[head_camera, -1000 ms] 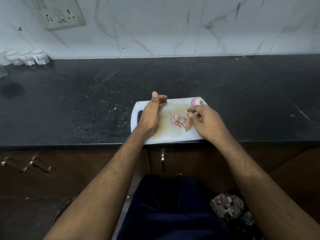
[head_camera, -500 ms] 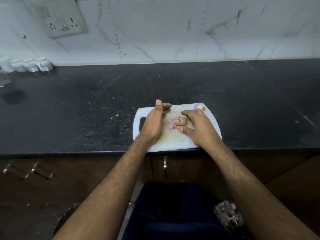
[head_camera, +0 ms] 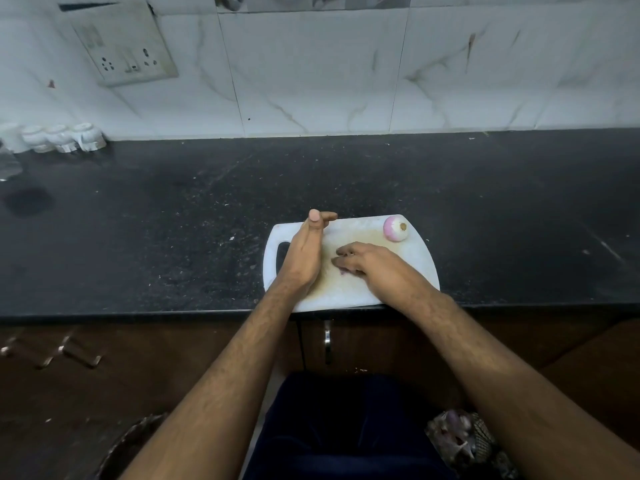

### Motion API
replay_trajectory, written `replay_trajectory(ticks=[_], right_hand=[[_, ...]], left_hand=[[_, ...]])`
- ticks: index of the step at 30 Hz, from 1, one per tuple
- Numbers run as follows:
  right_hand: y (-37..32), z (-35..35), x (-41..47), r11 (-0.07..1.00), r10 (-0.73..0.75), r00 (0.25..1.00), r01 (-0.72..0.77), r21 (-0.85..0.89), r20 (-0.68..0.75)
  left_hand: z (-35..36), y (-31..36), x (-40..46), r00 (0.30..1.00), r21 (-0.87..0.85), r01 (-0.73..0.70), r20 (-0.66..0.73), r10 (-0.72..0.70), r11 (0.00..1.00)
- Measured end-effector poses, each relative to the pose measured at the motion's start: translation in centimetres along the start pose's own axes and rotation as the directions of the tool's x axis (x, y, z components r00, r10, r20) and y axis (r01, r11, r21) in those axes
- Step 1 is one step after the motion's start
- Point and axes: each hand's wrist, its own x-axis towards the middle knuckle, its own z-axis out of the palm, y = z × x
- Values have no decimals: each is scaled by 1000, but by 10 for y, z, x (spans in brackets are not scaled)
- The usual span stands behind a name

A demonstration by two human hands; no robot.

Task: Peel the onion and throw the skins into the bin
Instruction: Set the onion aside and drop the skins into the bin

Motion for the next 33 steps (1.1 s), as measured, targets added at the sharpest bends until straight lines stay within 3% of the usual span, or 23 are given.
replay_trajectory(ticks=[4,7,9,11,14,16,18,20,21,23,27,30,33], right_hand=[[3,-3,-8,986,37,997,-48,-162,-72],[-5,-1,-4,973,145,977,-169,-158,-153],[-12,0,0,965,237,945,-255,-57,-224],[-13,1,-1,924,365,876,-302,233,-316],[-4,0,-7,651,615,713,-218,727,-337],[3,-2,-10,309,728,658,-62,949,-194],[7,-5,-13,-58,747,664,86,995,-14],[10,-6,-15,-219,715,696,139,966,62],[10,-6,-17,-228,700,712,139,964,63],[12,-6,-17,-147,696,718,112,983,22],[17,-5,-15,210,684,712,13,978,-157],[20,0,-16,488,607,753,-101,867,-254],[19,5,-17,582,607,741,-167,796,-288]], left_hand=[[1,0,-1,1000,10,6,6,-6,1000],[1,3,-4,999,58,-42,22,41,997],[1,6,-7,994,85,-110,11,109,990],[2,7,-10,984,105,-169,-31,173,980],[4,11,-17,972,258,-196,-75,222,946],[1,11,-18,981,441,-173,-4,195,881],[0,10,-17,989,642,-148,113,98,752],[1,8,-15,989,756,-131,146,29,642],[3,8,-15,990,765,-121,138,23,633],[5,7,-13,996,716,-81,87,26,694],[7,9,-11,999,551,17,-33,1,835],[7,9,-13,999,573,8,-36,15,820],[12,12,-12,999,698,-3,-20,24,716]])
